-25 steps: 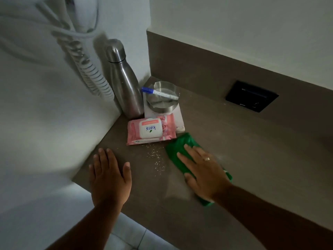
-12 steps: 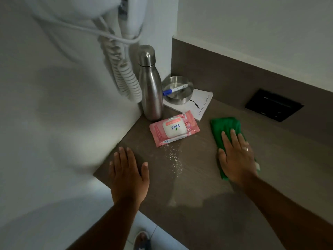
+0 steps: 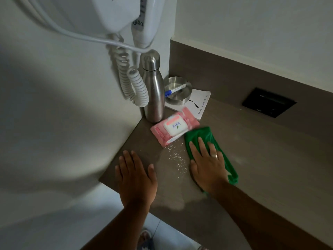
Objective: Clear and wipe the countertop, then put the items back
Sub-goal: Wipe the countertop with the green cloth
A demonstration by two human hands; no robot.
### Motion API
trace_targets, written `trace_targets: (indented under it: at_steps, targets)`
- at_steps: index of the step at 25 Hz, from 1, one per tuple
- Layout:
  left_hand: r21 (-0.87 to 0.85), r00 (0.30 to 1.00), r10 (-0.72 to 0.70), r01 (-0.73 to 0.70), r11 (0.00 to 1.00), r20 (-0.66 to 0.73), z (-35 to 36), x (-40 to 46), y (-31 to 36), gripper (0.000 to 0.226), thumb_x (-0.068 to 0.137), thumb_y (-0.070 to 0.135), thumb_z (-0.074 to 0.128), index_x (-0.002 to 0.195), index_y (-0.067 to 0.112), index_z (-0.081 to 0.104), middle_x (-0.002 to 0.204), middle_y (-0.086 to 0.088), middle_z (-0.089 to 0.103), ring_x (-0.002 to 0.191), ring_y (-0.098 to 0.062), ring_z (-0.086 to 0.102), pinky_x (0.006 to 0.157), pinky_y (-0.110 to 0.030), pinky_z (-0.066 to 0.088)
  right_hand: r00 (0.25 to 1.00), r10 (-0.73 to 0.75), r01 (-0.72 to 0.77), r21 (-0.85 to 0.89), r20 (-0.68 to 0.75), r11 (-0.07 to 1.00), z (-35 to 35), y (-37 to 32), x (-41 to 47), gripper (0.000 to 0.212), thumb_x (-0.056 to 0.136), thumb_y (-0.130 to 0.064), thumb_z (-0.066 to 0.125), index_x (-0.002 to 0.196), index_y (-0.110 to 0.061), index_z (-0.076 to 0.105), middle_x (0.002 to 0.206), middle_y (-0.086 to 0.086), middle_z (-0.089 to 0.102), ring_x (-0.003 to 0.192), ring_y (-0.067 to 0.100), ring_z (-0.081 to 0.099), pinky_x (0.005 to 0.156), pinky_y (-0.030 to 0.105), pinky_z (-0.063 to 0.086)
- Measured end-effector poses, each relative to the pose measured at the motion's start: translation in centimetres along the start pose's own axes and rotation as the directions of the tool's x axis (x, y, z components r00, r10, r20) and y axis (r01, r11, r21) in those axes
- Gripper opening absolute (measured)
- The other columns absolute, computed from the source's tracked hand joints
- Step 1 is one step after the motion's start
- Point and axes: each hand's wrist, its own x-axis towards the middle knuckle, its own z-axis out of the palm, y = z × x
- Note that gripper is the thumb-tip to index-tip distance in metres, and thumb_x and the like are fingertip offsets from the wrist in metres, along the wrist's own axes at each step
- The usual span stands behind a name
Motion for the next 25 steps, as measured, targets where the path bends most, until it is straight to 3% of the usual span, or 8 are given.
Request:
trace_targets:
  at_steps: [2,6,10,13,16,18,21,25]
  targets:
    - [0.001,1.000,0.014,-0.014,1.000,-0.009,0.1,-0.1,-0.2,0.074,0.093,0.048,0.029,0.148,-0.002,0.034,0.153,-0.026,0.034,0.141,-0.041,0.030,0.115,-0.053,0.021,0.997,0.073,-0.072,0.046,-0.006,0.996,-0.7,-0.5,3.7,0.063,0.096,-0.042,0.028,0.156,-0.029,0.015,0.164,0.005,0.013,0.147,0.034,0.018,0.115,0.052,0.020]
    - [0.002,1.000,0.015,-0.015,1.000,-0.006,0.1,0.1,-0.5,0.074,0.093,0.049,0.030,0.149,-0.001,0.033,0.154,-0.025,0.032,0.143,-0.040,0.029,0.116,-0.052,0.021,0.990,0.133,-0.129,0.085,-0.043,0.988,-1.2,0.6,7.0,0.063,0.095,-0.040,0.031,0.155,-0.028,0.017,0.164,0.005,0.014,0.147,0.032,0.018,0.116,0.049,0.021]
    - [-0.019,0.999,0.028,-0.028,0.999,-0.022,0.1,0.0,-0.6,0.073,0.093,0.047,0.036,0.148,-0.001,0.034,0.153,-0.025,0.034,0.142,-0.040,0.030,0.116,-0.052,0.021,0.964,0.256,-0.244,0.151,-0.070,0.958,-0.3,2.3,4.2,0.061,0.096,-0.041,0.025,0.156,-0.029,0.018,0.164,0.005,0.015,0.147,0.030,0.017,0.118,0.046,0.021]
    - [-0.026,1.000,0.011,-0.011,1.000,-0.016,0.0,0.1,-0.6,0.073,0.093,0.047,0.035,0.149,0.000,0.032,0.154,-0.024,0.033,0.143,-0.039,0.029,0.116,-0.051,0.021,0.926,0.377,-0.372,0.174,0.003,0.912,0.3,3.8,-1.8,0.066,0.093,-0.045,0.017,0.157,-0.027,0.014,0.165,0.005,0.010,0.149,0.031,0.014,0.118,0.048,0.021]
    - [-0.033,1.000,-0.007,0.007,0.999,0.004,-0.2,0.1,-0.3,0.073,0.093,0.047,0.035,0.149,0.000,0.032,0.155,-0.023,0.032,0.144,-0.038,0.028,0.116,-0.051,0.021,0.946,0.321,-0.325,0.120,0.053,0.938,2.0,0.0,-9.1,0.069,0.087,-0.046,0.024,0.153,-0.027,0.027,0.161,0.008,0.026,0.143,0.037,0.028,0.112,0.052,0.030]
    - [-0.029,1.000,-0.006,0.006,1.000,-0.003,-0.2,0.1,-0.3,0.073,0.092,0.047,0.035,0.149,0.000,0.032,0.155,-0.024,0.032,0.144,-0.039,0.028,0.116,-0.051,0.022,0.965,0.261,-0.263,0.092,0.036,0.960,3.1,-2.3,-10.6,0.067,0.086,-0.044,0.030,0.150,-0.026,0.035,0.157,0.009,0.033,0.139,0.038,0.033,0.110,0.052,0.027]
    - [-0.023,1.000,0.003,-0.003,1.000,-0.006,-0.1,0.0,-0.3,0.073,0.093,0.046,0.035,0.148,-0.001,0.032,0.154,-0.025,0.032,0.143,-0.040,0.028,0.116,-0.052,0.021,0.972,0.228,-0.233,0.101,0.062,0.967,2.4,-3.0,-6.3,0.068,0.091,-0.049,0.016,0.156,-0.029,0.013,0.165,0.004,0.007,0.149,0.034,0.010,0.118,0.048,0.008]
    - [-0.031,1.000,0.019,-0.020,0.999,-0.020,-0.2,-0.1,-0.5,0.072,0.093,0.046,0.037,0.147,-0.002,0.035,0.152,-0.026,0.036,0.141,-0.040,0.031,0.115,-0.052,0.023,0.963,0.268,-0.270,0.142,0.034,0.952,1.4,-3.5,-3.0,0.070,0.093,-0.052,0.010,0.157,-0.027,0.002,0.165,0.006,-0.004,0.150,0.033,0.001,0.120,0.049,0.006]
